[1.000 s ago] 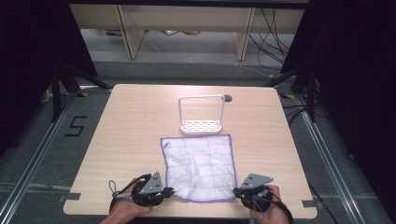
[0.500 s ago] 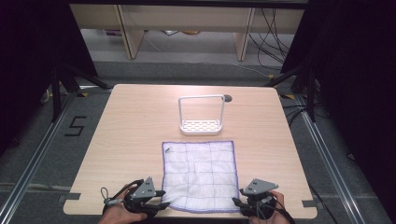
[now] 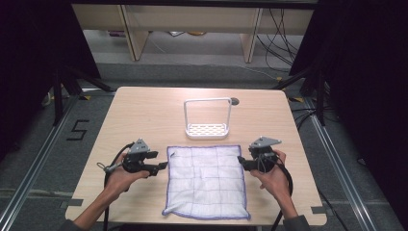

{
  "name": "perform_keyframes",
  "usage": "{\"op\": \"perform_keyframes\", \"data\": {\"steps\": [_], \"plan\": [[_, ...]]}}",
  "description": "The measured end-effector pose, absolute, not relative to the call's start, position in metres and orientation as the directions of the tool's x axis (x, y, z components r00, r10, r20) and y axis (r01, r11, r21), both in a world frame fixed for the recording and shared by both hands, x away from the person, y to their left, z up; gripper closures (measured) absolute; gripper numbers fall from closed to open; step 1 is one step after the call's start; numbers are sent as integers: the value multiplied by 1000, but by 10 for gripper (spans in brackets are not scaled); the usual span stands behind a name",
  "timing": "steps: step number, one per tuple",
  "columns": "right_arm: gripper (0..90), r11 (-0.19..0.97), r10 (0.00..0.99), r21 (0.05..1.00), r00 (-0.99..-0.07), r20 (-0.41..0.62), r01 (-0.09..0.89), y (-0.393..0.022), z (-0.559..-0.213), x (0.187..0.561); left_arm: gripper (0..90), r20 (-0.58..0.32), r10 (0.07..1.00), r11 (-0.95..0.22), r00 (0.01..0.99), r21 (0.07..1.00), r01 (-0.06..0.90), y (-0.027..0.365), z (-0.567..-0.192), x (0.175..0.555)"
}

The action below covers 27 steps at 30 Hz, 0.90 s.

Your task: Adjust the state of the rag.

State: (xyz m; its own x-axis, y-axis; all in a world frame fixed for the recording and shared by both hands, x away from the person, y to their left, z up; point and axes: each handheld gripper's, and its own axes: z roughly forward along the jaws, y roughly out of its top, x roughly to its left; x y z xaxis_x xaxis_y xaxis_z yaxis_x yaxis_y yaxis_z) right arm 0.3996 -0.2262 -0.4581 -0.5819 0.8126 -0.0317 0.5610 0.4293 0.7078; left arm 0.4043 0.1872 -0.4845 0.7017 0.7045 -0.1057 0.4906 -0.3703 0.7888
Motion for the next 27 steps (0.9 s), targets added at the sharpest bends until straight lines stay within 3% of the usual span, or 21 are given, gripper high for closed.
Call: {"op": "perform_keyframes", "data": {"steps": [4,16,27], "plan": [[431,418,822,702,-570,-22,576,-227,-457,423,395,-65,730,-385,680,783,488,181,-487,424],[441,423,827,665,-562,-7,615,-218,-475,453,369,-93,752,-377,652,751,543,163,-497,457],[455,451,815,661,-578,-31,600,-211,-474,464,359,-45,743,-444,667,713,543,150,-506,460]]}}
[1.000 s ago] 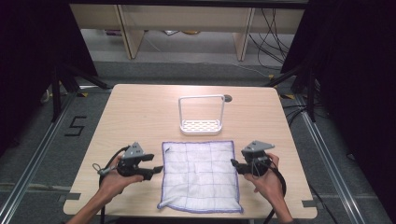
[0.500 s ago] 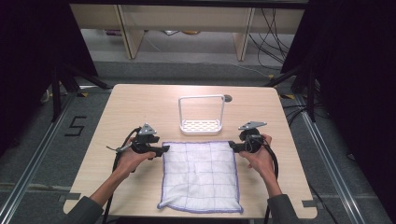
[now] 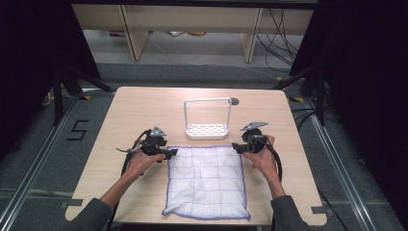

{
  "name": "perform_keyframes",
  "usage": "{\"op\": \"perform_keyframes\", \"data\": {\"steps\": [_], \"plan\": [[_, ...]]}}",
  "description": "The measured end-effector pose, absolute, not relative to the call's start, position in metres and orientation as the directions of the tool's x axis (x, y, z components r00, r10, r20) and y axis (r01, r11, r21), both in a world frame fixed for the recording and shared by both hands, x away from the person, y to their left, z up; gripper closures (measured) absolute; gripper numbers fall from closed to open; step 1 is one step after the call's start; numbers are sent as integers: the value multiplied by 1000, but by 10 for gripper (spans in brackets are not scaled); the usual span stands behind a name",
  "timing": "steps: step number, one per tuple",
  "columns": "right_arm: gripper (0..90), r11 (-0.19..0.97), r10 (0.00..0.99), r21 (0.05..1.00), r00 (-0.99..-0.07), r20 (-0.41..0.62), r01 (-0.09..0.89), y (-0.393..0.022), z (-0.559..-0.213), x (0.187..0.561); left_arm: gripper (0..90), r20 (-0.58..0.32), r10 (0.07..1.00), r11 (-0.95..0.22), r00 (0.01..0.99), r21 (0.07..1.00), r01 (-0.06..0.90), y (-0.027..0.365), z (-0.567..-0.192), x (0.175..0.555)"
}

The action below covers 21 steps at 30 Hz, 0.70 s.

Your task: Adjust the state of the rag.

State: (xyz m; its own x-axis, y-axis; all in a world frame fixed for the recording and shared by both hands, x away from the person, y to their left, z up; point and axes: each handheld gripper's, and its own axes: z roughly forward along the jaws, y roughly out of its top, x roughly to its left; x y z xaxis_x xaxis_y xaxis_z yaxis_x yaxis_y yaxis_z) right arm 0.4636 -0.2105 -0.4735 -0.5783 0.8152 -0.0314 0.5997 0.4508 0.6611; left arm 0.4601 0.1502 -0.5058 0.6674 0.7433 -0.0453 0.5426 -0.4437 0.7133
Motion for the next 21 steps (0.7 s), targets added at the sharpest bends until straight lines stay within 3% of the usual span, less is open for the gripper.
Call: {"op": "perform_keyframes", "data": {"steps": [10,14,17,18,21], "plan": [[455,463,819,624,-574,-29,629,-207,-491,468,389,-19,750,-462,661,700,544,145,-513,460],[453,457,825,617,-565,-25,641,-207,-492,468,472,-25,726,-475,687,704,527,146,-513,459],[454,460,826,616,-563,-33,639,-208,-494,469,613,-40,714,-467,699,717,518,145,-514,458],[454,460,826,616,-563,-33,639,-208,-494,469,613,-47,708,-466,704,719,517,146,-514,458],[460,447,832,616,-555,-20,648,-209,-494,469,781,-60,700,-447,712,741,501,146,-517,457]]}}
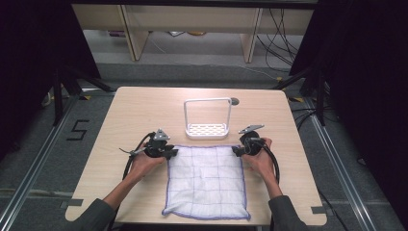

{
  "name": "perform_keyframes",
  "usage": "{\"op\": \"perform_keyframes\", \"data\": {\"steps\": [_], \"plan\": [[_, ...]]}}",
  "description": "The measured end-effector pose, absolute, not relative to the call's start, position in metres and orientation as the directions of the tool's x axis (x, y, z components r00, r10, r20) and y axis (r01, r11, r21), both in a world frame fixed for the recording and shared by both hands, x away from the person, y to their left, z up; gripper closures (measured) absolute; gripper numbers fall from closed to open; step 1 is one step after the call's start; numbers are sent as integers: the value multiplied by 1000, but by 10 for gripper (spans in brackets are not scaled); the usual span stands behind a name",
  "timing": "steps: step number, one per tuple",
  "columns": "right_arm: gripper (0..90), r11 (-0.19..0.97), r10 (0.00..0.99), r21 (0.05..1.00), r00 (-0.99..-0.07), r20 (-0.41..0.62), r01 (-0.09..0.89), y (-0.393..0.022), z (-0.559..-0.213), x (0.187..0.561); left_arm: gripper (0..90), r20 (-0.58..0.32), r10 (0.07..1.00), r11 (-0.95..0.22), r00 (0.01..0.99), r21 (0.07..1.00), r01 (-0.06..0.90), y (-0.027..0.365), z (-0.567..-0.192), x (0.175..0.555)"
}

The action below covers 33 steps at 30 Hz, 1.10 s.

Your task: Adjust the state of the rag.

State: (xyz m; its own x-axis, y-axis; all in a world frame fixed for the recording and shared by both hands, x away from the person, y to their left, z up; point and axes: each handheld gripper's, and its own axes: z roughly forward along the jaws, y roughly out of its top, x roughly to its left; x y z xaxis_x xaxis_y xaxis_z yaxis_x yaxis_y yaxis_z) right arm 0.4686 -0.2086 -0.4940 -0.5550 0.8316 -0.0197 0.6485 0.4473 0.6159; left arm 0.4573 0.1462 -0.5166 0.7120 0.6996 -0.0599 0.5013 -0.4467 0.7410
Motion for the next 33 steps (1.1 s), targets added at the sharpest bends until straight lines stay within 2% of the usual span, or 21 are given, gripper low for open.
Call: {"op": "perform_keyframes", "data": {"steps": [6,7,8,9,12,20,24,26,29,33], "plan": [[530,445,830,619,-557,-15,647,-209,-496,469,826,-24,686,-476,728,741,473,144,-516,455],[577,447,828,620,-560,-14,645,-209,-496,470,829,-27,684,-474,729,743,473,144,-516,455],[688,449,822,623,-570,-5,641,-210,-497,469,833,-24,683,-475,730,744,469,143,-516,455],[688,449,822,623,-570,-5,641,-210,-497,469,835,-24,683,-475,730,744,469,143,-516,455],[869,452,807,629,-590,13,633,-211,-497,467,839,-3,677,-492,736,742,455,143,-516,454],[887,444,802,679,-597,-10,585,-212,-492,465,841,-15,684,-468,729,758,455,144,-515,454],[888,446,804,671,-595,-9,592,-213,-486,464,843,-21,689,-447,725,775,447,144,-511,453],[889,446,796,702,-605,-28,554,-213,-486,464,844,-19,687,-446,726,778,442,145,-509,454],[889,444,795,692,-606,-11,570,-214,-477,462,845,-15,687,-442,727,785,434,147,-506,454],[890,439,791,719,-612,-24,539,-213,-466,459,845,-15,683,-435,730,795,424,150,-500,454]]}}
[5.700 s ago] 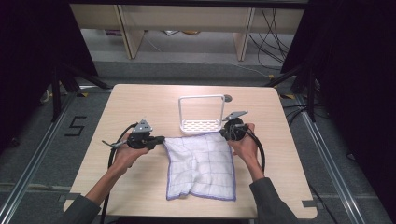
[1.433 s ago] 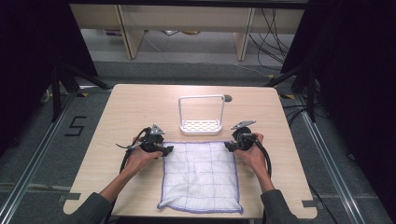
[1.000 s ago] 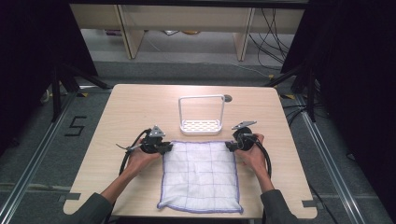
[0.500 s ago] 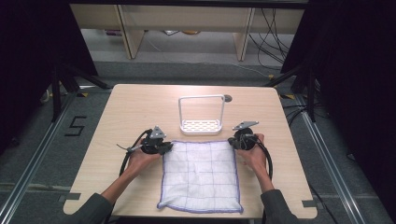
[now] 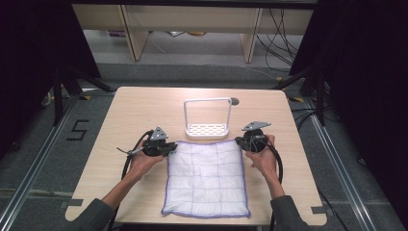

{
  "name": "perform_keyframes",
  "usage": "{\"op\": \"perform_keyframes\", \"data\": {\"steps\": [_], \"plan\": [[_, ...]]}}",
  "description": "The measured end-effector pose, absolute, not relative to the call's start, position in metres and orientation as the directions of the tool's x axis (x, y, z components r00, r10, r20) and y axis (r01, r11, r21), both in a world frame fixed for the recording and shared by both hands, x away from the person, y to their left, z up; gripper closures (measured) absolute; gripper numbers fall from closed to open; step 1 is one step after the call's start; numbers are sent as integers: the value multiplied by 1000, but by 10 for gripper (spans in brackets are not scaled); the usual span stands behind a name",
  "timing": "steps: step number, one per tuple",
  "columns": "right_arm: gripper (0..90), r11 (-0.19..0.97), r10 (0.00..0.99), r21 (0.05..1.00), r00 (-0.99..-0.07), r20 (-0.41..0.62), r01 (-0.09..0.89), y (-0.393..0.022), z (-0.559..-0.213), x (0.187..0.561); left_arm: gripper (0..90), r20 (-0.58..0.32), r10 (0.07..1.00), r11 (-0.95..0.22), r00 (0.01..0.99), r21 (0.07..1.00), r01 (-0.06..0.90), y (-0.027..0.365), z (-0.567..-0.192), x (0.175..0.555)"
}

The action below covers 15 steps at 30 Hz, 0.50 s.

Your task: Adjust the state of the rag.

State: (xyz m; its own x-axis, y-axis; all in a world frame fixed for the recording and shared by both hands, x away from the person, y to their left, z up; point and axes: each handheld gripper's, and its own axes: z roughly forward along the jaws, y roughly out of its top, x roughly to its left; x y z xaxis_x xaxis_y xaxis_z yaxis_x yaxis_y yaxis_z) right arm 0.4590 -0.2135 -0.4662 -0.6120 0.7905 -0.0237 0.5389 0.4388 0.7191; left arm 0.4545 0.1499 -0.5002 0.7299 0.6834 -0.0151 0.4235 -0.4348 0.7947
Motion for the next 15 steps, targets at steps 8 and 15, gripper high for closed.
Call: {"op": "perform_keyframes", "data": {"steps": [8,15], "plan": [[891,420,789,751,-615,-24,510,-215,-452,455,845,-32,691,-391,722,824,411,158,-487,457],[891,408,765,785,-643,-16,466,-212,-431,448,845,-34,685,-364,728,849,383,161,-469,454]]}}
